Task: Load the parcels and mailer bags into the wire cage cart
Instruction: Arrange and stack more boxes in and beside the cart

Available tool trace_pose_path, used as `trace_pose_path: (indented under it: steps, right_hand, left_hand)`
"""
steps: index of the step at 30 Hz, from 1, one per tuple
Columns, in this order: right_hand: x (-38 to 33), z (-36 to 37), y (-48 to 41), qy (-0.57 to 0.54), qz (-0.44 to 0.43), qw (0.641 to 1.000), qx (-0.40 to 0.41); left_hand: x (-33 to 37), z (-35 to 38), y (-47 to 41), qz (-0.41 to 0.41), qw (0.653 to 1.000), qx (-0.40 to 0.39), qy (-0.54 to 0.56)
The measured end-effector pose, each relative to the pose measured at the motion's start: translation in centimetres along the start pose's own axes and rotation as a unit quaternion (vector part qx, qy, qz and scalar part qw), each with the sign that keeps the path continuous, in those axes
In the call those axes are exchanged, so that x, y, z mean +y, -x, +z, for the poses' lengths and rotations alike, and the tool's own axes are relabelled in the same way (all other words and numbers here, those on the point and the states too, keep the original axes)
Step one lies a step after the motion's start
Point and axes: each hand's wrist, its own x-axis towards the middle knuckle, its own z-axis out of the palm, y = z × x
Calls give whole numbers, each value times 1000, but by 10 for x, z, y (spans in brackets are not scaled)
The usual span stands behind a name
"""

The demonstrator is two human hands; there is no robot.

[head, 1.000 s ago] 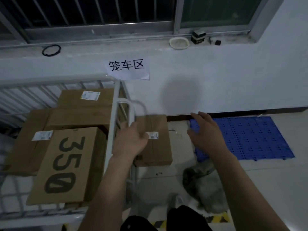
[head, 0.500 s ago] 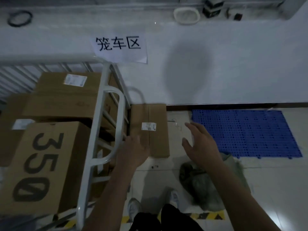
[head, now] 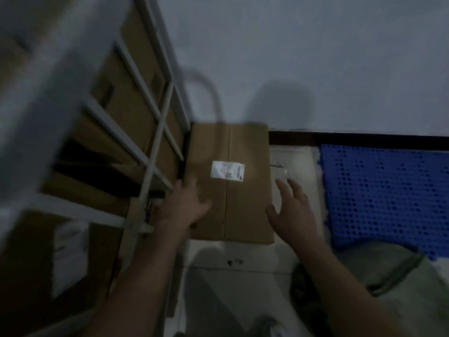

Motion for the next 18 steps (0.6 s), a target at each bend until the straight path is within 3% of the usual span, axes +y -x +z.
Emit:
trace_pose_path:
  steps: [4,8,14,18]
  right_hand:
    - [38,106,-41,64,-46,996,-40]
    - [59,176,-94,97,-40,994,-38]
    - [75,220,-177,117,-49,992,-4]
    - [77,226,-207,70,15,997,35]
  left_hand:
    - [-34,61,-71,-38,998,-44,-3]
    - [-49,112,-134,-34,999,5,-29]
    - [-51,144,-208,-20,998,58,15]
    - [-48,161,-222,-9,996,86,20]
